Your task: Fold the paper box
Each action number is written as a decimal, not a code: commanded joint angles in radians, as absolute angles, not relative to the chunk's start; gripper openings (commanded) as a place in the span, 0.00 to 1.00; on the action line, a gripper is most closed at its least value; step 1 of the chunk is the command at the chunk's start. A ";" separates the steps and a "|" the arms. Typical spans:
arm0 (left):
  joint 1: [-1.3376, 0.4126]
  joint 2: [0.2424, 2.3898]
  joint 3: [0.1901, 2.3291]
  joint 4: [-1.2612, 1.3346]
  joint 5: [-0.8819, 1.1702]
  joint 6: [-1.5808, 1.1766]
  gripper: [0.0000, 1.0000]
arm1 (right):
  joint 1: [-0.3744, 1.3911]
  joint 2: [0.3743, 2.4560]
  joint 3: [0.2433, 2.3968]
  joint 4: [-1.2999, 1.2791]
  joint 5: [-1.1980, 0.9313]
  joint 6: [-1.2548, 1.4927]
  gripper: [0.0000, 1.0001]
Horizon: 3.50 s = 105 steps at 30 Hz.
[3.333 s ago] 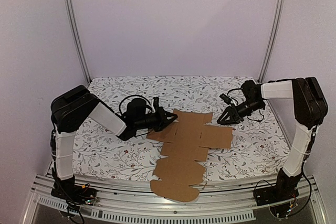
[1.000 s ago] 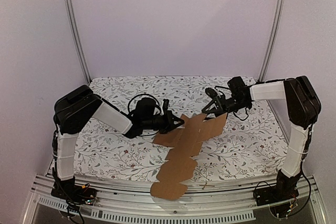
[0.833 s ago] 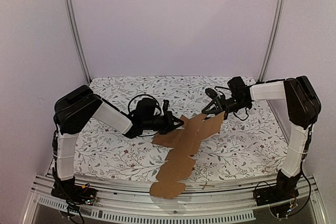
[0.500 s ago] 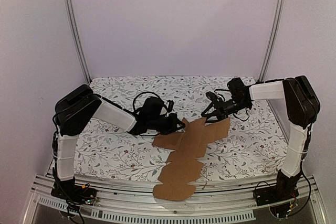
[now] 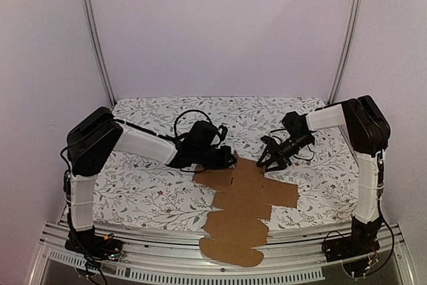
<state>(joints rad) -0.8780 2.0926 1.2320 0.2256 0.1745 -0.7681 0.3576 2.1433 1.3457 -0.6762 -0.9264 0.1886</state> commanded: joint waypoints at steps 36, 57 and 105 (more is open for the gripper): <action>-1.003 2.309 1.483 0.025 0.185 -0.722 0.05 | 0.193 1.979 1.359 -0.896 -0.603 -0.076 0.52; -0.895 2.304 1.422 0.218 0.283 -0.831 0.03 | 0.211 2.023 1.291 -0.927 -0.579 -0.169 0.27; -0.871 2.385 1.387 0.202 0.308 -0.829 0.00 | 0.510 2.334 1.591 -1.004 -0.182 -0.113 0.12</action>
